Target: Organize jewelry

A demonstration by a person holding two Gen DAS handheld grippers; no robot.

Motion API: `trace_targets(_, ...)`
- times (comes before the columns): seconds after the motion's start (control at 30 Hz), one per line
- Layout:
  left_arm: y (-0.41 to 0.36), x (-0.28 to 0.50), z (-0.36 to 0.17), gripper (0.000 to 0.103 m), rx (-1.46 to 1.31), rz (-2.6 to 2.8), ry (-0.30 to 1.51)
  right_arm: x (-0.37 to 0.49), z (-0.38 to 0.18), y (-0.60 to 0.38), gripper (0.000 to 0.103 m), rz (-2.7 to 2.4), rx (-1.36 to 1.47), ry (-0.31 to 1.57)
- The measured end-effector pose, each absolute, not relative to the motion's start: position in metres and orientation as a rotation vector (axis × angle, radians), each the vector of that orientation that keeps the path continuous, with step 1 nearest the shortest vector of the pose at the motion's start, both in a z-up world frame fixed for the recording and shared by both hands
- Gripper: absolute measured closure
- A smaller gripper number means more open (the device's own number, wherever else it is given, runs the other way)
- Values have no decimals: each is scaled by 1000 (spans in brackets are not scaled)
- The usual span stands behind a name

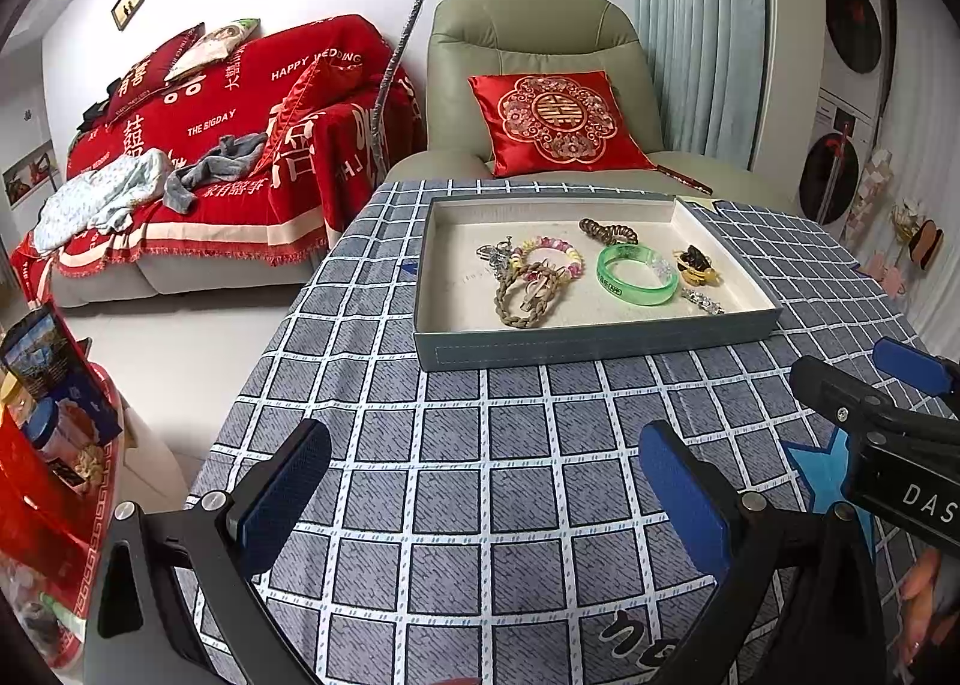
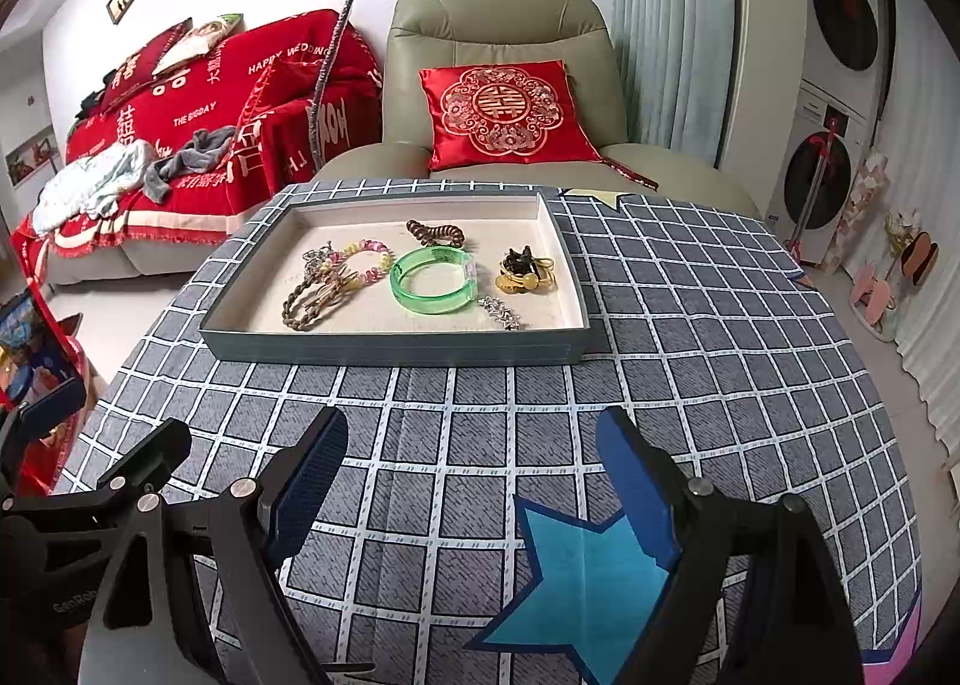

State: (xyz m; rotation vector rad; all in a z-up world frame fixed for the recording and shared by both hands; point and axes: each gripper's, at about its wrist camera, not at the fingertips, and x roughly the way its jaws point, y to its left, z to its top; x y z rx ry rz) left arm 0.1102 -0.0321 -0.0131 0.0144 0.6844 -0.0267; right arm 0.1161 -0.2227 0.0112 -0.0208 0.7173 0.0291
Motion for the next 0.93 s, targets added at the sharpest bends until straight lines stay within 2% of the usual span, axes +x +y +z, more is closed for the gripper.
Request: trace_targets(0.93, -31, 112, -12, 0, -4, -36, 688, 116, 13, -224, 16, 27, -18, 718)
